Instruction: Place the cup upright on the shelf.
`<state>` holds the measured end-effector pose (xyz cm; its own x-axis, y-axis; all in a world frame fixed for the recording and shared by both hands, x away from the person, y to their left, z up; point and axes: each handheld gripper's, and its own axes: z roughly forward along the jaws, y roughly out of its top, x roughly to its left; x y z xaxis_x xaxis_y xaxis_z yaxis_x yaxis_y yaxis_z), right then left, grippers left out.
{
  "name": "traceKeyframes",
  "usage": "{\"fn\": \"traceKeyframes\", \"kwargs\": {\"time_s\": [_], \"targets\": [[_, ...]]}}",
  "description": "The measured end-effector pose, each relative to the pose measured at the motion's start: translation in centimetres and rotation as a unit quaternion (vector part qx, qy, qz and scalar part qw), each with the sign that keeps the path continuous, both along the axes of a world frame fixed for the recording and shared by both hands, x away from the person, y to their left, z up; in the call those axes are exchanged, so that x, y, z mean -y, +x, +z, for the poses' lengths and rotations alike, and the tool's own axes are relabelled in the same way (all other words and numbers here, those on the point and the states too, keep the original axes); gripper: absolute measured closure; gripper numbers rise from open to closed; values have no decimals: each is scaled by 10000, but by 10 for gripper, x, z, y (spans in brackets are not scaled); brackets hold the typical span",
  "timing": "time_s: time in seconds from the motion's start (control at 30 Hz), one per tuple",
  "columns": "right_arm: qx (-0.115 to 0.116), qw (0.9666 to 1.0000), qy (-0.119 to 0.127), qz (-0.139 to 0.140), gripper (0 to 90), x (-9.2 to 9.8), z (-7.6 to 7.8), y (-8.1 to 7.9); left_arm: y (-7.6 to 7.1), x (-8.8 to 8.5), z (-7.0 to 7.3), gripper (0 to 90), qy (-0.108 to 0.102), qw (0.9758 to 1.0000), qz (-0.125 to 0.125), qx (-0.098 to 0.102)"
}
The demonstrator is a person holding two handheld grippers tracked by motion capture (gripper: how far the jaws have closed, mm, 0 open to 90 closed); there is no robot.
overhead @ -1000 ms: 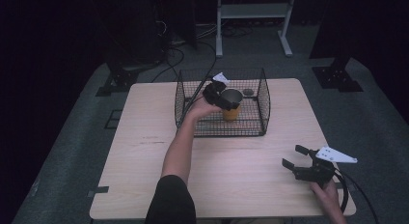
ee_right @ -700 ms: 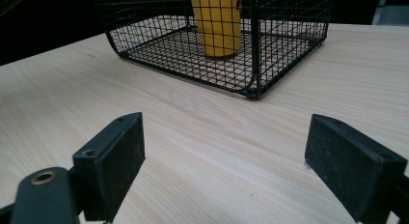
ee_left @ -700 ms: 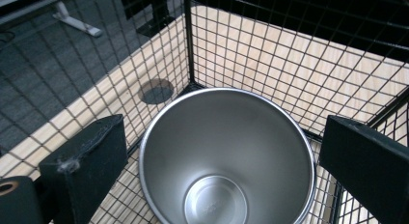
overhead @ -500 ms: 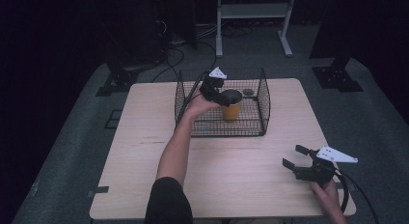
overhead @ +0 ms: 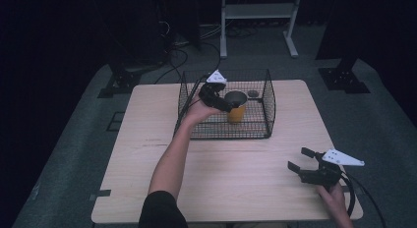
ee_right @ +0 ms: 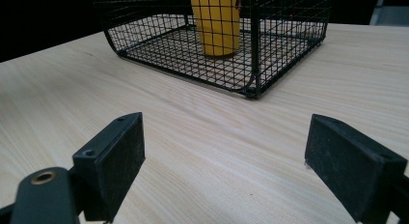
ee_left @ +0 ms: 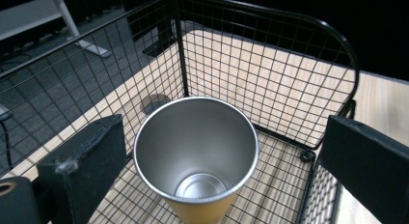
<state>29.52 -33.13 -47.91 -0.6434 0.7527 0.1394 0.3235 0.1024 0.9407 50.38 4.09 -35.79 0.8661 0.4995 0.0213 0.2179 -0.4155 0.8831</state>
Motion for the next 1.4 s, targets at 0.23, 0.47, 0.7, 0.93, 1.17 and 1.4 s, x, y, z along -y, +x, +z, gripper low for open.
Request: {"fn": "traceKeyframes", "kwargs": {"time_s": [0.23, 0.47, 0.7, 0.93, 1.17, 1.4], "targets": [[0, 10000, 2, -9, 130, 0, 0, 0, -13, -7, 4, 21, -177, 9998, 31, 89], [10, 10000, -7, -17, 130, 0, 0, 0, -28, -8, 9, 21, -273, 9994, -64, 207], [11, 10000, -7, -18, 130, 0, 0, 0, -41, -11, 10, 21, -320, 9990, -103, 286], [0, 10000, 3, -19, 130, 0, 0, 0, -52, -16, 10, 21, -344, 9988, -113, 331], [4, 10000, -1, -21, 130, 0, 0, 0, -64, -21, 8, 21, -404, 9986, -130, 329], [10, 10000, -6, -22, 130, 0, 0, 0, -76, -28, 8, 21, -399, 9983, -110, 399]]}}
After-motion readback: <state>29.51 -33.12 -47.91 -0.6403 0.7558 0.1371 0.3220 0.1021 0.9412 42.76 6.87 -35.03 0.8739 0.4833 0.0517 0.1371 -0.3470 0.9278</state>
